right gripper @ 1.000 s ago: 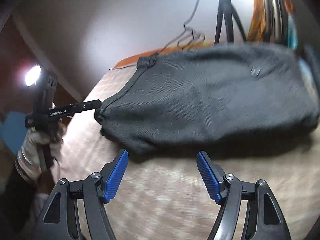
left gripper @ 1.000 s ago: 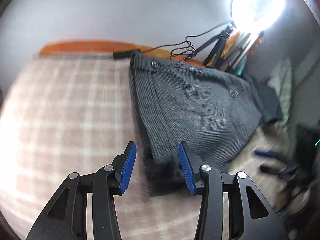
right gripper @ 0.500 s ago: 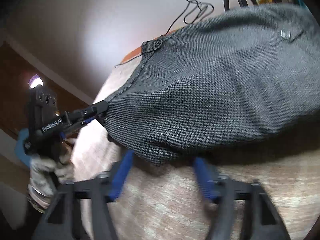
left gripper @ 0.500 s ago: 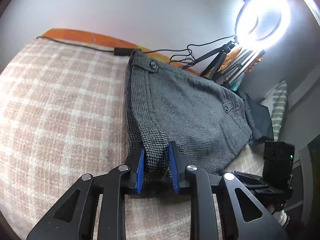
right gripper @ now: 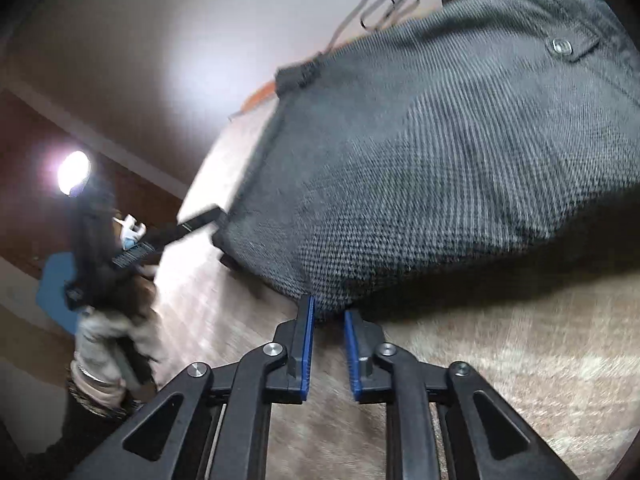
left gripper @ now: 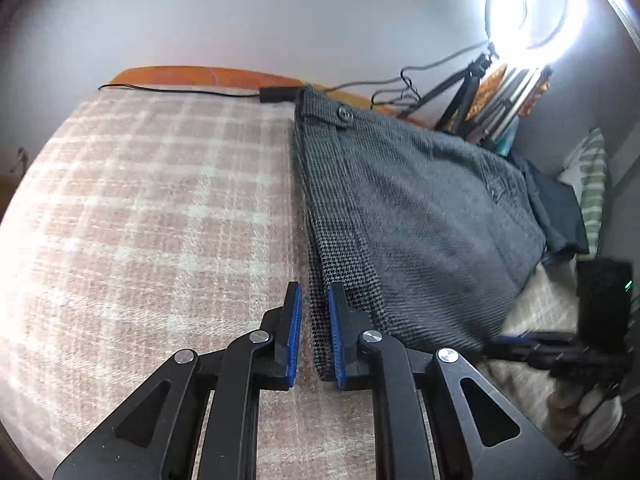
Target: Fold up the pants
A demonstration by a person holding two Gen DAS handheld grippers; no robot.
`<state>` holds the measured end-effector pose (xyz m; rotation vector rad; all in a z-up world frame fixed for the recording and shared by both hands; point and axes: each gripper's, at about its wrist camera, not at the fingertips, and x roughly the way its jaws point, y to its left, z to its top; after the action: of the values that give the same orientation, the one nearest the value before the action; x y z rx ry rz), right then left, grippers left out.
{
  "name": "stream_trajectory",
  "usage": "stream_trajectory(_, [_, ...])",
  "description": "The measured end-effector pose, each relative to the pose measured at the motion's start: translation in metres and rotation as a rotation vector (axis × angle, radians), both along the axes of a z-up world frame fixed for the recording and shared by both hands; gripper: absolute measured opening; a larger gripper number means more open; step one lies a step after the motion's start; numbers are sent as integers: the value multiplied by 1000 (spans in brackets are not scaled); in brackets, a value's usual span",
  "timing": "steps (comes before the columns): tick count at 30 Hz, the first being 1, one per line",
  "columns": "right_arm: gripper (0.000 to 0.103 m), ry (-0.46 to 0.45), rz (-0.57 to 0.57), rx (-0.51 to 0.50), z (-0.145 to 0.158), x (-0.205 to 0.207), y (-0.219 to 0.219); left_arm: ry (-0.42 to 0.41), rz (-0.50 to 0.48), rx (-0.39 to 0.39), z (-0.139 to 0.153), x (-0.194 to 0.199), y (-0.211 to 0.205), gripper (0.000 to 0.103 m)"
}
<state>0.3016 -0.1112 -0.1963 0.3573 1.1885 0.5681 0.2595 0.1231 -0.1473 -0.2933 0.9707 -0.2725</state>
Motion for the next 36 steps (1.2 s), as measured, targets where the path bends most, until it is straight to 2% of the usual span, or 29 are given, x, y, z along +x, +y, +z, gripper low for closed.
stream_trajectory(1, [33, 4, -1, -12, -1, 1, -1, -2, 12, -16, 3, -1, 2, 30])
stream_trajectory(2, [39, -9, -1, -11, 3, 0, -3, -6, 22, -36, 5, -3, 4, 36])
stream_trajectory(4, [46, -47, -11, -23, 13, -2, -9, -25, 25, -53, 12, -7, 2, 36])
stream_trajectory(5, [54, -66, -18, -22, 18, -4, -15, -50, 10, -48, 18, -10, -3, 36])
stream_trajectory(7, [64, -101, -54, -28, 28, -7, -29, -99, -23, -16, 31, -12, -19, 36])
stream_trajectory(12, [65, -136, -247, -39, 42, -16, -90, -152, -178, 73, 52, -1, -81, 36])
stream_trajectory(15, [70, -152, -370, -75, 43, -11, -128, -165, -270, 128, 55, 11, -120, 36])
stream_trajectory(19, [71, -143, -552, -43, 38, -2, -184, -178, -357, 225, 45, 29, -164, 36])
stream_trajectory(23, [72, -130, -658, 40, 30, 11, -223, -159, -364, 319, 22, 47, -184, 36])
stream_trajectory(26, [72, -111, -685, 56, 21, 22, -230, -129, -372, 340, 3, 50, -186, 37])
stream_trajectory(28, [73, -83, -703, 126, 10, 25, -237, -149, -388, 351, -6, 46, -187, 37])
stream_trajectory(29, [76, -101, -719, 153, 9, 25, -238, -162, -388, 340, -6, 44, -185, 37])
stream_trajectory(33, [77, -118, -724, 173, 11, 37, -232, -141, -362, 274, 5, 44, -174, 37])
stream_trajectory(36, [77, -117, -729, 198, 6, 43, -224, -195, -331, 251, 27, 46, -169, 37])
